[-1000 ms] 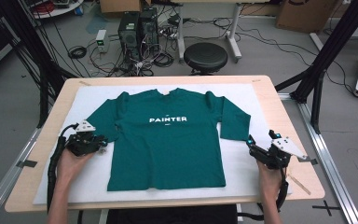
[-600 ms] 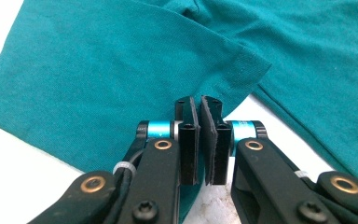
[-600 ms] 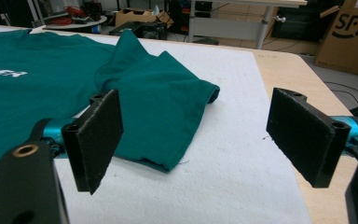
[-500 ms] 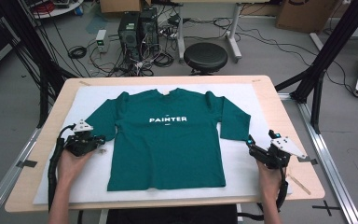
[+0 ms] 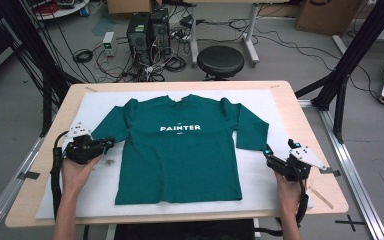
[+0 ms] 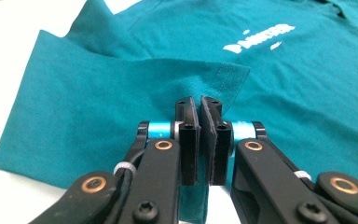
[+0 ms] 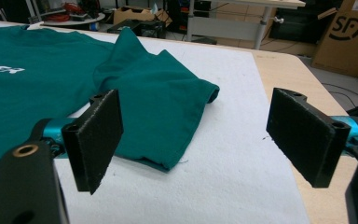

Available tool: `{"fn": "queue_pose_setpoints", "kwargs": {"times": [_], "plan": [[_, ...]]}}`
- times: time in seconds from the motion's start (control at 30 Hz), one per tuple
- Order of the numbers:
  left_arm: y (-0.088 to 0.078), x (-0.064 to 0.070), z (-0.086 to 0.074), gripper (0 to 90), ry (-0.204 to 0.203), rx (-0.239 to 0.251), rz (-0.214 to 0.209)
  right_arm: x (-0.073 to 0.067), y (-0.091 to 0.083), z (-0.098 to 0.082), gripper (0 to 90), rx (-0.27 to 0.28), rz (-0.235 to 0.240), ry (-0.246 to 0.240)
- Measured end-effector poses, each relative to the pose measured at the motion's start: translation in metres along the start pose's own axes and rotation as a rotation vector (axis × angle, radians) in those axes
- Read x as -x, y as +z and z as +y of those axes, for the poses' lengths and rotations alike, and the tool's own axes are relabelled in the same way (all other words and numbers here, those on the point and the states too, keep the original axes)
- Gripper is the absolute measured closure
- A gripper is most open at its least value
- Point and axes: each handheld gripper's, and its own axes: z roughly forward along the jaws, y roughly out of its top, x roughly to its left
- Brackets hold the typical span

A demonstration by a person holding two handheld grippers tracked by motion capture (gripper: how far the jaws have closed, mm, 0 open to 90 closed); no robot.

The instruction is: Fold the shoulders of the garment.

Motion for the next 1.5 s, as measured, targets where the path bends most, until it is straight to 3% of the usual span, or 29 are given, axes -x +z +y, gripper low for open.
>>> {"fn": "queue_pose_setpoints", "kwargs": {"times": [0.43,0.53,0.63,0.97,1.07,1.23,1.5], "plan": [[0.043,0.034,0.021,85.5,0.014,-0.011,-0.001,-0.002,0.000,0.000,18.8,-0.001,-0.008,-0.014],[0.048,0.040,0.027,85.5,0.009,0.008,-0.007,-0.002,0.000,0.000,18.8,-0.002,-0.007,-0.015],[0.054,0.049,0.036,85.5,0.008,0.036,-0.025,-0.002,0.000,0.000,18.8,-0.002,-0.008,-0.017],[0.082,0.078,0.048,85.5,0.032,0.028,-0.054,-0.002,0.000,0.000,18.8,-0.003,-0.006,-0.019],[0.091,0.089,0.049,85.5,0.052,0.021,-0.076,-0.002,0.000,0.000,18.8,-0.004,-0.006,-0.018],[0.104,0.108,0.053,85.5,0.051,0.042,-0.141,-0.002,0.000,0.000,18.8,-0.004,-0.005,-0.017],[0.122,0.130,0.054,85.5,0.075,0.015,-0.178,-0.002,0.001,0.000,18.8,-0.007,-0.003,-0.016]]}}
